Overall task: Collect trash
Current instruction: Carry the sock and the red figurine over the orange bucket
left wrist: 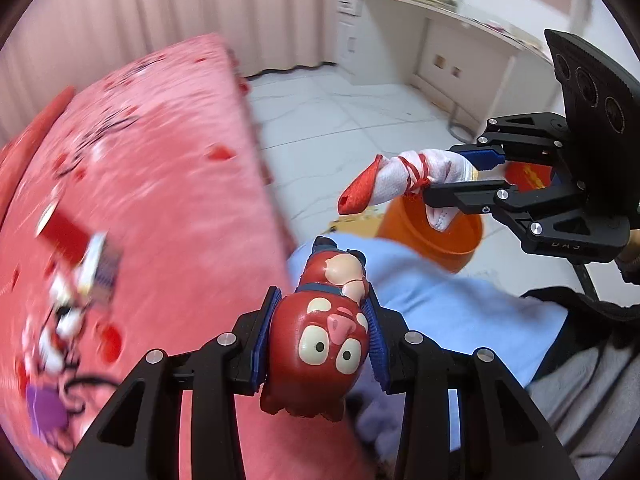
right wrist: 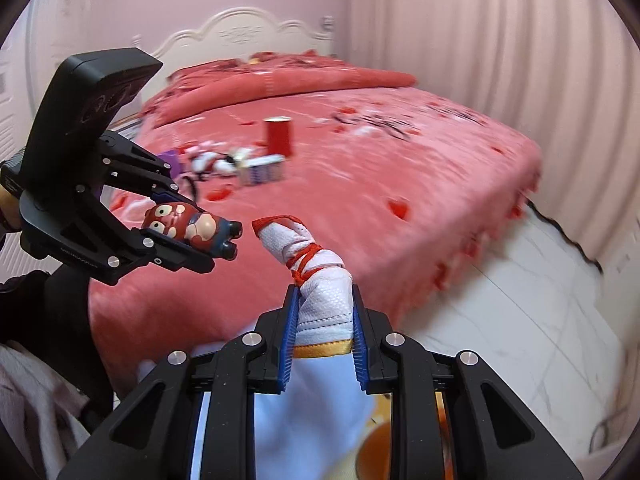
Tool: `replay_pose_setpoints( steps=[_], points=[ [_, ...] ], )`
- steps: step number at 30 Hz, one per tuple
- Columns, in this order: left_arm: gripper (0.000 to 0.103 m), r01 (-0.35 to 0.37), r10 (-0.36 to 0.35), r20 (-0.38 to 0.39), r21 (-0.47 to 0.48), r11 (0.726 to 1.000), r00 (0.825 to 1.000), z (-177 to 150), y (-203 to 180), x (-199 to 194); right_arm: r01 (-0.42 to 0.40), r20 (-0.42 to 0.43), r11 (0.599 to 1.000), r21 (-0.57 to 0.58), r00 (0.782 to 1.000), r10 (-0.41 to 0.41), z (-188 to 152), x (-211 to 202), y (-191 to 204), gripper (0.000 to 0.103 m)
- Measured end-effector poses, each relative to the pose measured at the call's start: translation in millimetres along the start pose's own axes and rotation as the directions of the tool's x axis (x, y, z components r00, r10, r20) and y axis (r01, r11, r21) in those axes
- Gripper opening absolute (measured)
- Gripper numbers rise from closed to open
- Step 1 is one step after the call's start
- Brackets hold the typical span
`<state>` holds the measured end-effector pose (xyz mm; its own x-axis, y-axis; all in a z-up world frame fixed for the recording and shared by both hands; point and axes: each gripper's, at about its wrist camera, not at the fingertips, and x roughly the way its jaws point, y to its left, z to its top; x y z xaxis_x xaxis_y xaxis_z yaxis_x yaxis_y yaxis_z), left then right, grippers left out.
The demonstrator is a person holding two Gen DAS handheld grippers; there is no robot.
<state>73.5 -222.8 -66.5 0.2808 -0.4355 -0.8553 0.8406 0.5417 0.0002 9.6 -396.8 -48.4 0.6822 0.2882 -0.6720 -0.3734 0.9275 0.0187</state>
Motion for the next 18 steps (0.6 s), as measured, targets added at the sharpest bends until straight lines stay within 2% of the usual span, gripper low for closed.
replay_pose_setpoints(
  steps=[7,13,18],
  points=[
    [0.042,0.092,-0.091,-0.018,0.128,0.987,0.996,49.5,-46.0,38.0,0.123,-0.025,0.986,0.112,0.992,-0.121,-44.4,-36.0,-57.4,0.025],
    [0.042,0.165,-0.159,-0.043,0.209,0.964,0.986,84.7,-81.8,74.5,0.225,-0.084,0.947,0.229,0.974,-0.211,-90.0,-58.3,-106.9,0.025],
    [0.042,0.235,-0.22,-0.086,0.253,0.938,0.972,104.5,-105.4,109.0,0.28,-0.128,0.911,0.302,0.959,-0.252,-123.0,-68.6,-136.0,0.025]
  ],
)
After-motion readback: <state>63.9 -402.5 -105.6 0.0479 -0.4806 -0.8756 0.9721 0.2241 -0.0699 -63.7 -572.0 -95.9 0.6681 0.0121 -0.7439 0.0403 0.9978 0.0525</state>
